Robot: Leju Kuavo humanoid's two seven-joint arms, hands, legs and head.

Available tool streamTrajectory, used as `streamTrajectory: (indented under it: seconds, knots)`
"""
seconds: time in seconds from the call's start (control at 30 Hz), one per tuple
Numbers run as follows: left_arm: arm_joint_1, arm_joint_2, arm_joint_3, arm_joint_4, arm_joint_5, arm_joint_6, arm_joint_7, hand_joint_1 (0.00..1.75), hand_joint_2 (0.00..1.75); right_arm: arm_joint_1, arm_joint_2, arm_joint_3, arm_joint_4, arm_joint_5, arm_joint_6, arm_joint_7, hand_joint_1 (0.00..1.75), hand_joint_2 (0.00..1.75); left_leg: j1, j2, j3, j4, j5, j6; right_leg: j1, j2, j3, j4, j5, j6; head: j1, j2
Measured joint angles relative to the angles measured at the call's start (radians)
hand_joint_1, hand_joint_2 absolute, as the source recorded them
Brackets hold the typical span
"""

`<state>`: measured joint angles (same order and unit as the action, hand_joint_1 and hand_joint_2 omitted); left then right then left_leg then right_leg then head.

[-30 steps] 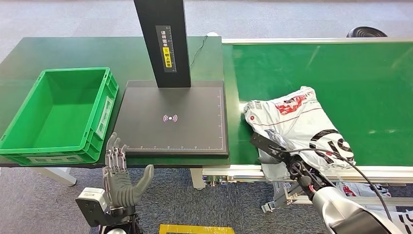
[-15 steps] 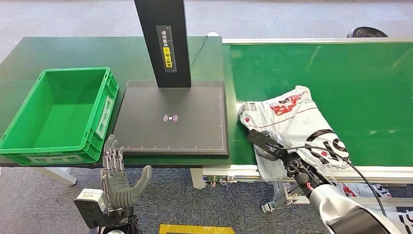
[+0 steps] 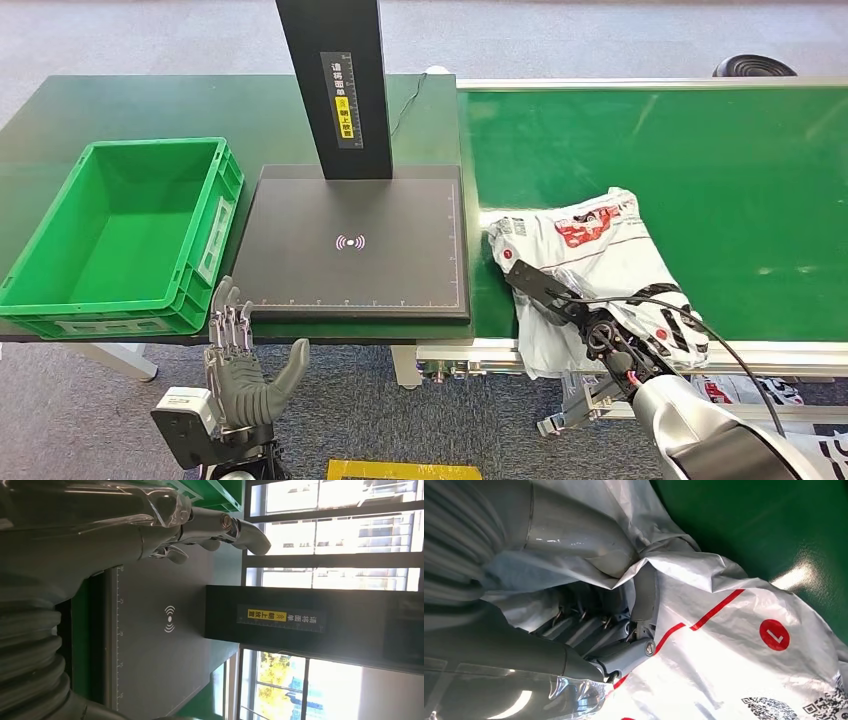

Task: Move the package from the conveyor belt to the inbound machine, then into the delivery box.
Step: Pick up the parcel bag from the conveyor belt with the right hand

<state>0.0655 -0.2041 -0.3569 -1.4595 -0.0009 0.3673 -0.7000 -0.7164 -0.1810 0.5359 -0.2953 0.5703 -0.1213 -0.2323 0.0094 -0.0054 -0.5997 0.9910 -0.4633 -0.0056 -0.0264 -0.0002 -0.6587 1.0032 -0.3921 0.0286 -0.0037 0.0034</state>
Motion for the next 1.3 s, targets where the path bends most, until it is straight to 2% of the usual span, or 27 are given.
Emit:
streamTrajectory:
  seconds: [0.33,0.5,0.77,1.13,1.3]
  knots:
    - [0.0,0.0,0.001,0.0,0.002,0.003,0.0,0.0,1.75,0.0,0.006,-0.018,0.001,-0.009,-0.015,-0.02,1.75,1.75,0.0,0.0,0.0,0.0,0.0,0.0,0.0,0.0,0.0,0.0,0.0,0.0,0.0,0.0]
    - [0.0,0.0,0.001,0.0,0.002,0.01,0.0,0.0,1.75,-0.019,0.018,-0.1,-0.014,-0.098,-0.072,-0.137,1.75,1.75,0.0,0.0,0.0,0.0,0.0,0.0,0.0,0.0,0.0,0.0,0.0,0.0,0.0,0.0]
    - [-0.007,-0.004,-0.003,0.002,-0.007,-0.004,0.0,0.0,1.75,-0.077,0.023,-0.196,-0.085,-0.171,-0.091,-0.247,1.75,1.75,0.0,0.0,0.0,0.0,0.0,0.0,0.0,0.0,0.0,0.0,0.0,0.0,0.0,0.0]
    - [-0.018,-0.011,-0.004,0.004,-0.014,-0.013,0.0,0.0,1.75,-0.129,0.022,-0.301,-0.198,-0.252,-0.037,-0.306,1.75,1.75,0.0,0.0,0.0,0.0,0.0,0.0,0.0,0.0,0.0,0.0,0.0,0.0,0.0,0.0]
    - [-0.031,-0.013,-0.004,0.012,-0.017,-0.021,0.0,0.0,1.75,-0.131,0.017,-0.352,-0.275,-0.338,0.045,-0.343,1.75,1.75,0.0,0.0,0.0,0.0,0.0,0.0,0.0,0.0,0.0,0.0,0.0,0.0,0.0,0.0]
